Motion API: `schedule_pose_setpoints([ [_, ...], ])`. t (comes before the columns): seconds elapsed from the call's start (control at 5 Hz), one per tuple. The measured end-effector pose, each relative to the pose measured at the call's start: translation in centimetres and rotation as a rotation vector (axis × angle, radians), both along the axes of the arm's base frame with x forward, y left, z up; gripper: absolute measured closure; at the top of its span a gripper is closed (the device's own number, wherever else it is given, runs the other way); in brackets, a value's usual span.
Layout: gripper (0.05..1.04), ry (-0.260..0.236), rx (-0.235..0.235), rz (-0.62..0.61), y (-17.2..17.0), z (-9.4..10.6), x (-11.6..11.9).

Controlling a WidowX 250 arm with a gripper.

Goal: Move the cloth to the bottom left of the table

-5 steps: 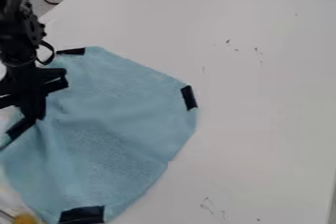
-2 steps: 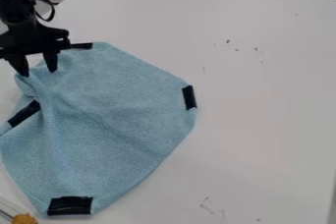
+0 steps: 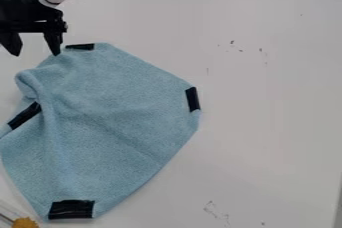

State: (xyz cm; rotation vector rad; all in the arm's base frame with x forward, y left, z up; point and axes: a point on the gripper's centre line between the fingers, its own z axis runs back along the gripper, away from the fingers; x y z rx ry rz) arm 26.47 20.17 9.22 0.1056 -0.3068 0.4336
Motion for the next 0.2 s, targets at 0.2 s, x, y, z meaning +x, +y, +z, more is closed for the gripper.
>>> schedule_pose_setpoints([
  [0.2, 0.084, 0.045, -0.022, -0.07, -0.58, -0.13, -0.48],
])
